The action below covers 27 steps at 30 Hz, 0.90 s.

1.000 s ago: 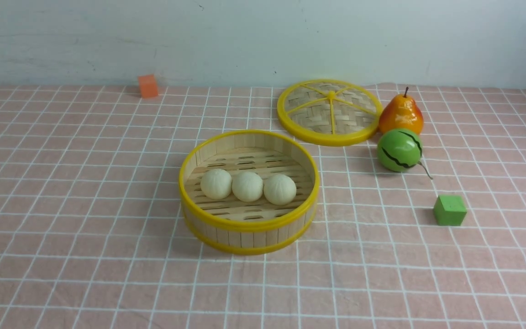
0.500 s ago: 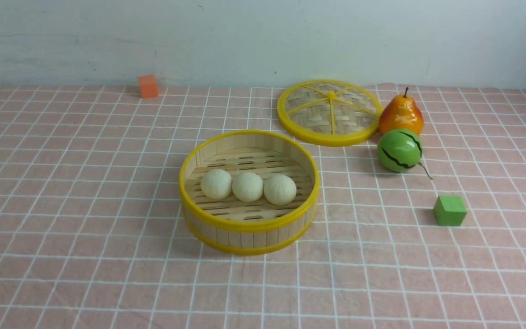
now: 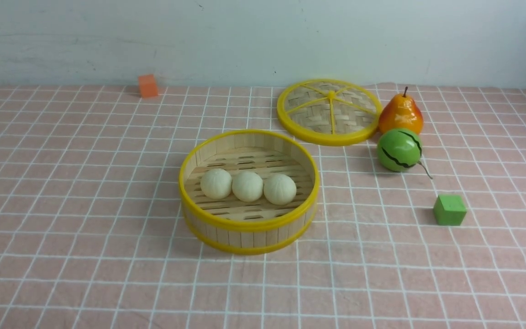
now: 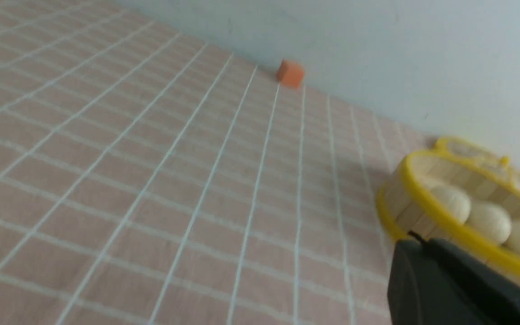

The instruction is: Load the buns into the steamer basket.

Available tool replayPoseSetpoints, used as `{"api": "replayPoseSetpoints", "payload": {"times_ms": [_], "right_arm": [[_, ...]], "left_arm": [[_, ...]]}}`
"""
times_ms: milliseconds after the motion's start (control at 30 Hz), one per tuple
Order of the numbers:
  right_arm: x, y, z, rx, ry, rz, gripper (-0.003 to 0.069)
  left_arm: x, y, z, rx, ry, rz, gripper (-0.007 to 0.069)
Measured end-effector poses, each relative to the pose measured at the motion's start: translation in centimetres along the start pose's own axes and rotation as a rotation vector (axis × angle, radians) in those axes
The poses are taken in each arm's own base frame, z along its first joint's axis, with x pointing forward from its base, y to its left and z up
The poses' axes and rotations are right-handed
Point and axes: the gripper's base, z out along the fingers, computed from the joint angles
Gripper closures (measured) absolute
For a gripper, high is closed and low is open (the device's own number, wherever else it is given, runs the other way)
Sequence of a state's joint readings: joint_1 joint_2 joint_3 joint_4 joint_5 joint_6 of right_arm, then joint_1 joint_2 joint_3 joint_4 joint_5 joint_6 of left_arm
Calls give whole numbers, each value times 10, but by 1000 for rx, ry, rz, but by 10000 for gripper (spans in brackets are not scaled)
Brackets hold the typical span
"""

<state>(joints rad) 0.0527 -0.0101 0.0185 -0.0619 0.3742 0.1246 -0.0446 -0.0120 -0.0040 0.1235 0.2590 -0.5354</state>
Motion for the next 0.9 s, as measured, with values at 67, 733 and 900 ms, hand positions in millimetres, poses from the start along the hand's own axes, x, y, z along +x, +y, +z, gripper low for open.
{"api": "replayPoseSetpoints", "payload": {"times_ms": [67,733,900], "right_arm": [[0,0,0,0,-1,0,594],[0,0,0,0,-1,0,564],[0,0,0,0,-1,0,557]], "left_arm": [[13,5,2,-27,72,7,638],[23,7,1,-36,171,52,638],[23,7,1,-36,171,52,638]]}}
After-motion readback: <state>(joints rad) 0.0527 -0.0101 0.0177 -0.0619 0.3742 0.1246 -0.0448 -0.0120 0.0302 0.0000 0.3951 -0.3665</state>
